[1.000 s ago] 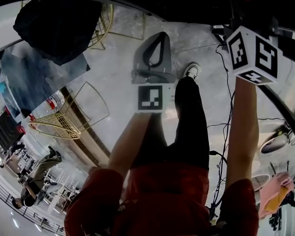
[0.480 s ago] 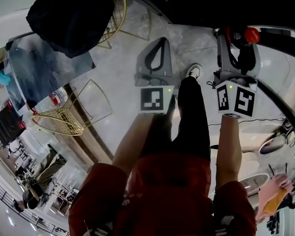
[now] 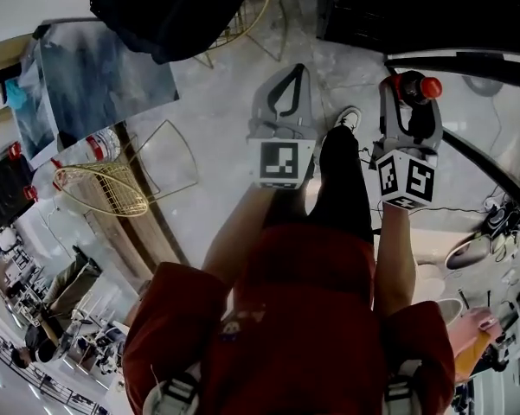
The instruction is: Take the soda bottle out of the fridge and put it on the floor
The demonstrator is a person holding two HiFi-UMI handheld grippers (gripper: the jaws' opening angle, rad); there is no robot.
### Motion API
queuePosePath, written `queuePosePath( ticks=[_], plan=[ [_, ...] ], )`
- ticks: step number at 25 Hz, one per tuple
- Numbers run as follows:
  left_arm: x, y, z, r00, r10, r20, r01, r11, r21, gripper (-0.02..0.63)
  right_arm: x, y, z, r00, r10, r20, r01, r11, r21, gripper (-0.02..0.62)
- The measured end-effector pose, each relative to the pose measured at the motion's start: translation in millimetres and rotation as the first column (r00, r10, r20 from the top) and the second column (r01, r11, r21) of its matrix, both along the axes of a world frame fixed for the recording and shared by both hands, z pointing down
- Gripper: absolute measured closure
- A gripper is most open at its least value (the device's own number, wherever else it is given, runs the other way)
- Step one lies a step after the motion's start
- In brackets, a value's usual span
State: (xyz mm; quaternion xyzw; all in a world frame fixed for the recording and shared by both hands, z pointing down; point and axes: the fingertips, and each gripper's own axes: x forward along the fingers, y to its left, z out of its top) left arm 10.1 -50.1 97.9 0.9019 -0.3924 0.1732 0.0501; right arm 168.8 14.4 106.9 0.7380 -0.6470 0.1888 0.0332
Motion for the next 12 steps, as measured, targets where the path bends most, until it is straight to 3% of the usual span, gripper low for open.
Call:
queuePosePath(
  ticks=[12],
  plan=[
    [-98.4,38.3,-100.0,0.998,-0.038,-0.054,0.040,0.998,0.038,0.606,-99.5,43.8,-94.6,0.996,-0.088,-0.016,0.088,0.996,0.015,0.299]
  ],
)
